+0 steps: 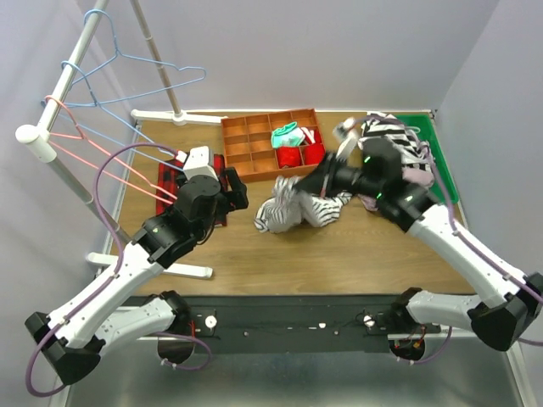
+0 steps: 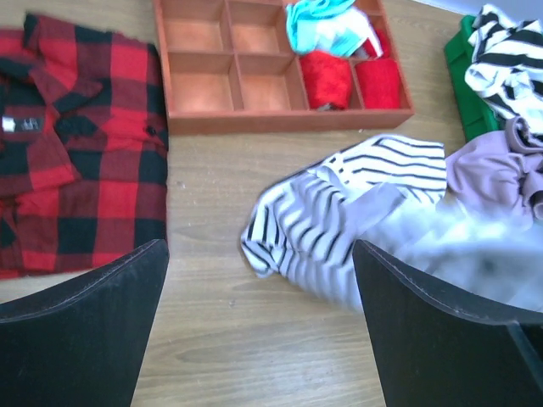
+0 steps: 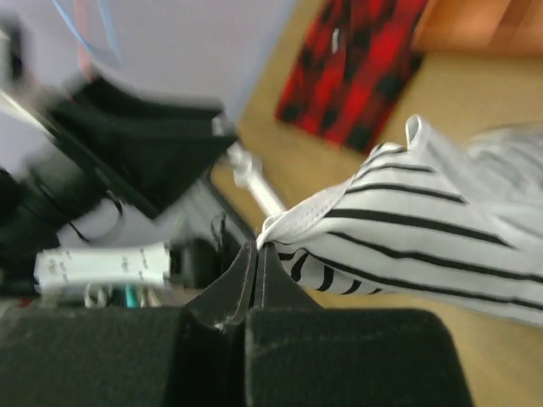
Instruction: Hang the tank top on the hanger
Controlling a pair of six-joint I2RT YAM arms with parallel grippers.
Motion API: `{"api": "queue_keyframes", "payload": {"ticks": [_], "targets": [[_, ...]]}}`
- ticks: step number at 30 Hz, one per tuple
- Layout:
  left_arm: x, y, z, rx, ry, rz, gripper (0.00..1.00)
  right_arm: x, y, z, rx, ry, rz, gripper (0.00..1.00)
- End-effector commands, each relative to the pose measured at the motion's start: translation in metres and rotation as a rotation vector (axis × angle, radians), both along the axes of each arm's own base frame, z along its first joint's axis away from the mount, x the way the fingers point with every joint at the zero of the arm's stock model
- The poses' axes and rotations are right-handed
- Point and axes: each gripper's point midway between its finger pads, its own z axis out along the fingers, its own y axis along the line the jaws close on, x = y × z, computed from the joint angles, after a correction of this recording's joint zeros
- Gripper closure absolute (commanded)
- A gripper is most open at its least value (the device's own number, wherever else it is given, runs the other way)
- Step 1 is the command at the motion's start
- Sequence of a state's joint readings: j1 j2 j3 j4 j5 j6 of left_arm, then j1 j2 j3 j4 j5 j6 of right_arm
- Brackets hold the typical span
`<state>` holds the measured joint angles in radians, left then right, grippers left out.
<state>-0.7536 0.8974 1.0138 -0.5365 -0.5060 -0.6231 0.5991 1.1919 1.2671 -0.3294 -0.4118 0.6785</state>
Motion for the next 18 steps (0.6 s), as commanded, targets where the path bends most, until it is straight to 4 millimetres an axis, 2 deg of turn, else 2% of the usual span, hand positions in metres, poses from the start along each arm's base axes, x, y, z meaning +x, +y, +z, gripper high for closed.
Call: {"api": "queue_keyframes", "payload": {"ticks": [1,2,3,4,5,6,7,8,9,10,12,13,14,15,17,18], "targets": [[0.005,0.000,-0.037,-0.069,0.059,0.072,0.01,-0.074,0.037,-0.122,-0.079,0.143,0.131,0.89],[0.004,-0.003,-0.045,-0.078,0.080,0.065,0.01,-0.079,0.042,-0.135,-0.075,0.129,0.128,0.68],[0.007,-0.006,-0.049,-0.104,0.088,0.072,0.01,-0.092,0.039,-0.169,-0.118,0.177,0.137,0.58],[0.008,-0.009,-0.065,-0.094,0.120,0.071,0.01,-0.100,0.042,-0.180,-0.145,0.184,0.151,0.50],[0.008,-0.012,-0.073,-0.094,0.135,0.065,0.01,-0.092,0.035,-0.190,-0.193,0.179,0.092,0.40],[0.010,-0.021,-0.076,-0.118,0.140,0.035,0.01,-0.085,0.029,-0.194,-0.241,0.153,0.060,0.38],[0.011,-0.025,-0.092,-0.108,0.173,0.030,0.02,-0.074,0.024,-0.187,-0.267,0.126,0.005,0.34],[0.011,-0.028,-0.100,-0.110,0.191,0.028,0.05,-0.057,0.004,-0.194,-0.358,0.115,-0.128,0.29],[0.012,-0.035,-0.104,-0.129,0.207,0.009,0.07,-0.048,-0.005,-0.191,-0.388,0.090,-0.186,0.27],[0.011,-0.040,-0.120,-0.124,0.249,0.003,0.09,-0.037,-0.010,-0.180,-0.404,0.059,-0.242,0.24],[0.009,-0.050,-0.132,-0.150,0.278,-0.023,0.17,-0.020,-0.028,-0.184,-0.482,0.025,-0.348,0.24],[0.001,-0.054,-0.150,-0.150,0.328,-0.051,0.20,-0.013,-0.031,-0.185,-0.501,0.018,-0.369,0.24],[-0.002,-0.057,-0.157,-0.163,0.345,-0.052,0.23,-0.006,-0.029,-0.182,-0.502,0.010,-0.378,0.25],[-0.004,-0.059,-0.161,-0.171,0.350,-0.061,0.24,0.001,-0.028,-0.194,-0.545,0.020,-0.373,0.25],[-0.015,-0.059,-0.175,-0.165,0.376,-0.071,0.29,0.020,-0.033,-0.197,-0.576,0.028,-0.414,0.27],[-0.018,-0.060,-0.178,-0.169,0.375,-0.078,0.30,0.030,-0.037,-0.211,-0.625,0.042,-0.432,0.27]]}}
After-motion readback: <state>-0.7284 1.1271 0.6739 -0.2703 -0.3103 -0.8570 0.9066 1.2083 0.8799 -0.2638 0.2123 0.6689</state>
